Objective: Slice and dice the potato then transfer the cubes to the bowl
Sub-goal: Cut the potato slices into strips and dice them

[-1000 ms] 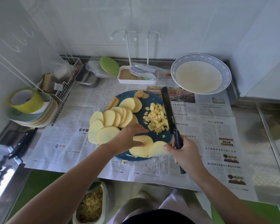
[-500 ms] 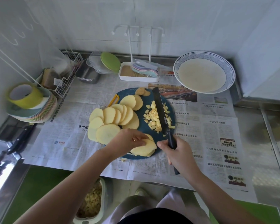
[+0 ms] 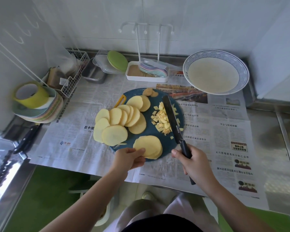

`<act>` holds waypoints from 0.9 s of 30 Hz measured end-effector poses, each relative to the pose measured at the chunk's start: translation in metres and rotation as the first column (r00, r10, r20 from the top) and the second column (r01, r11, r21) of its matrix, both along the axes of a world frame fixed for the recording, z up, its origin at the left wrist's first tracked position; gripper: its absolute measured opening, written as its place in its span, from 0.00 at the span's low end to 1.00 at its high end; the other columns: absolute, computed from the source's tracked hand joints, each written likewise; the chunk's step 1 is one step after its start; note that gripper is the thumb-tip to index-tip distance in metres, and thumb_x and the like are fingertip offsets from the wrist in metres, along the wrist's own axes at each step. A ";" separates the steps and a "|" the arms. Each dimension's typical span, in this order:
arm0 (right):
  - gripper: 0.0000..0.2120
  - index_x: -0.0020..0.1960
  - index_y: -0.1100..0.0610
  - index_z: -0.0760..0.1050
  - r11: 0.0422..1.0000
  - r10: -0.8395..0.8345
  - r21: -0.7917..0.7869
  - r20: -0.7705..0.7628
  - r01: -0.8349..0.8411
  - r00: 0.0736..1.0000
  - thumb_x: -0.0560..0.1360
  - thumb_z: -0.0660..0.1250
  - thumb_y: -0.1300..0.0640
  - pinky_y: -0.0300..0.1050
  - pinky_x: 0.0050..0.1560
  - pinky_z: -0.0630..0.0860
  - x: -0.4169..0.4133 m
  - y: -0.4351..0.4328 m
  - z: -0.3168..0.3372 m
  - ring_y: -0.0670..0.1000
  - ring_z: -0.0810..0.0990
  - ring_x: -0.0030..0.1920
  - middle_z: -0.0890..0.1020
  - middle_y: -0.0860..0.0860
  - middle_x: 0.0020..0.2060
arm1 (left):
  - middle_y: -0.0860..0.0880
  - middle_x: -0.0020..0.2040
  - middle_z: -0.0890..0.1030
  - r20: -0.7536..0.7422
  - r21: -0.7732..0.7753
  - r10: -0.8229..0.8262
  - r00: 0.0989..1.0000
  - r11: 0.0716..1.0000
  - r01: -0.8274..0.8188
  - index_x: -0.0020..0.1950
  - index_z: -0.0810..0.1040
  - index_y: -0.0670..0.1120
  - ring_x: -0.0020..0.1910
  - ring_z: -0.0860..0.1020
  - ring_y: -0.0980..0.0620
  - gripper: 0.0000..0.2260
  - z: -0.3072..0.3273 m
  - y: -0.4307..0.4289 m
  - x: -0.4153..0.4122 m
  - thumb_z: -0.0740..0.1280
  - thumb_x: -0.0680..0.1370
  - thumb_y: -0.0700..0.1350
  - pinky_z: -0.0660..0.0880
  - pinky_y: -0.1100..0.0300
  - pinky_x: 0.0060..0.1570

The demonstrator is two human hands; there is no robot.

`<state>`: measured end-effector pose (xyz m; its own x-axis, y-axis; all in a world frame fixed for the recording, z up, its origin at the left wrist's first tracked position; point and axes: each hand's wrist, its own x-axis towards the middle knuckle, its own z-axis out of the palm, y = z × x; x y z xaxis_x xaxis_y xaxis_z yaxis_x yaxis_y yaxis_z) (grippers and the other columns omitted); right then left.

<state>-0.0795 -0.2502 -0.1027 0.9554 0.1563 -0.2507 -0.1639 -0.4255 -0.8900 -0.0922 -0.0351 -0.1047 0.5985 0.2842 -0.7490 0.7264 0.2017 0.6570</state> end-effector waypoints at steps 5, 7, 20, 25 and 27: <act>0.14 0.40 0.61 0.77 0.999 0.039 -0.009 -0.004 -0.039 0.999 0.75 0.69 0.49 0.45 0.30 0.71 -0.006 0.001 -0.003 0.46 0.69 0.23 0.71 0.46 0.21 | 0.45 0.31 0.82 -0.039 0.516 -0.389 0.920 0.781 0.352 0.39 0.76 0.40 0.27 0.77 0.53 0.19 -0.008 -0.004 -0.006 0.73 0.72 0.55 0.75 0.58 0.30; 0.16 0.40 0.62 0.76 0.999 0.043 -0.018 -0.003 -0.043 0.999 0.74 0.69 0.49 0.48 0.31 0.71 -0.008 -0.001 -0.004 0.46 0.69 0.23 0.70 0.46 0.20 | 0.50 0.35 0.79 -0.139 0.736 -0.492 0.859 0.530 0.422 0.40 0.73 0.44 0.33 0.76 0.53 0.21 -0.008 0.001 -0.006 0.71 0.71 0.62 0.73 0.56 0.34; 0.10 0.39 0.56 0.77 0.996 0.074 -0.048 -0.071 -0.078 0.995 0.76 0.69 0.52 0.36 0.30 0.68 -0.020 -0.028 -0.009 0.41 0.74 0.24 0.84 0.49 0.36 | 0.49 0.71 0.62 -0.392 0.788 -0.903 0.176 -0.231 0.571 0.76 0.56 0.52 0.67 0.63 0.48 0.41 -0.007 0.000 0.043 0.74 0.70 0.56 0.65 0.55 0.66; 0.11 0.39 0.56 0.76 0.987 0.112 -0.107 -0.111 -0.124 0.988 0.76 0.69 0.51 0.36 0.30 0.69 -0.021 -0.043 -0.007 0.42 0.73 0.23 0.84 0.49 0.34 | 0.50 0.69 0.65 -0.470 0.779 -0.875 0.114 -0.350 0.520 0.75 0.56 0.51 0.62 0.67 0.49 0.42 -0.002 0.001 0.052 0.74 0.68 0.57 0.70 0.58 0.59; 0.11 0.38 0.56 0.76 0.987 0.104 -0.111 -0.118 -0.117 0.988 0.76 0.69 0.51 0.37 0.29 0.69 -0.022 -0.046 -0.007 0.42 0.71 0.22 0.84 0.49 0.35 | 0.50 0.69 0.65 -0.482 0.778 -0.869 0.115 -0.364 0.512 0.75 0.56 0.50 0.62 0.67 0.49 0.42 -0.001 0.000 0.051 0.74 0.68 0.57 0.70 0.59 0.58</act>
